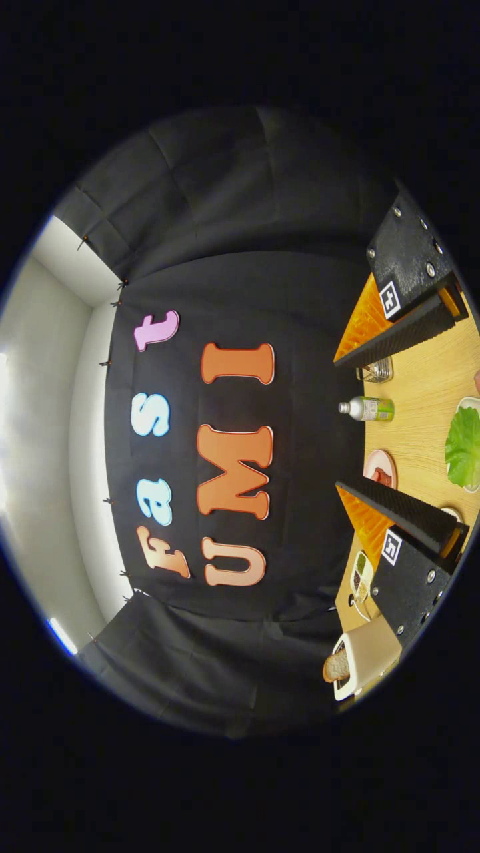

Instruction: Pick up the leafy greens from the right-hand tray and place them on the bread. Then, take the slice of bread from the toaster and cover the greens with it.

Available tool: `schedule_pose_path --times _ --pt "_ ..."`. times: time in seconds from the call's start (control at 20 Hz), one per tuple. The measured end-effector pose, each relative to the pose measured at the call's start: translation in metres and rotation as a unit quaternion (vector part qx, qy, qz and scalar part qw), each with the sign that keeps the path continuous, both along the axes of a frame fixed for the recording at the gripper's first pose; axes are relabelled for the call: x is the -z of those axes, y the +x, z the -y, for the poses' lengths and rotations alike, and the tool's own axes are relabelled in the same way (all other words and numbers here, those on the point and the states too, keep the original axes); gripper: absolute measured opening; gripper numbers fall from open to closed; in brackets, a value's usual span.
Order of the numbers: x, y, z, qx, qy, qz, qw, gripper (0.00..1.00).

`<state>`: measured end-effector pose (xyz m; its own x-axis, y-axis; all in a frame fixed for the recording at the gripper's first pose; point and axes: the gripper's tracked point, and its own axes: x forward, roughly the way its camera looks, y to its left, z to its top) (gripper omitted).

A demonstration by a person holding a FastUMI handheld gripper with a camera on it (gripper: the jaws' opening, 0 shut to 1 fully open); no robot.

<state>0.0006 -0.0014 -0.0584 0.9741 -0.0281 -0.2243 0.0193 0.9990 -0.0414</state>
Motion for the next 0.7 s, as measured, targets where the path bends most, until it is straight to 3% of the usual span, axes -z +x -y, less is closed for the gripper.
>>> schedule_pose_path --times 0.4,0.7 --pt "0.082 -0.010 -0.003 -0.002 0.020 -0.151 0.988 0.99" --pt "0.117 -0.020 -0.009 -0.017 0.006 -0.213 0.977 0.99"
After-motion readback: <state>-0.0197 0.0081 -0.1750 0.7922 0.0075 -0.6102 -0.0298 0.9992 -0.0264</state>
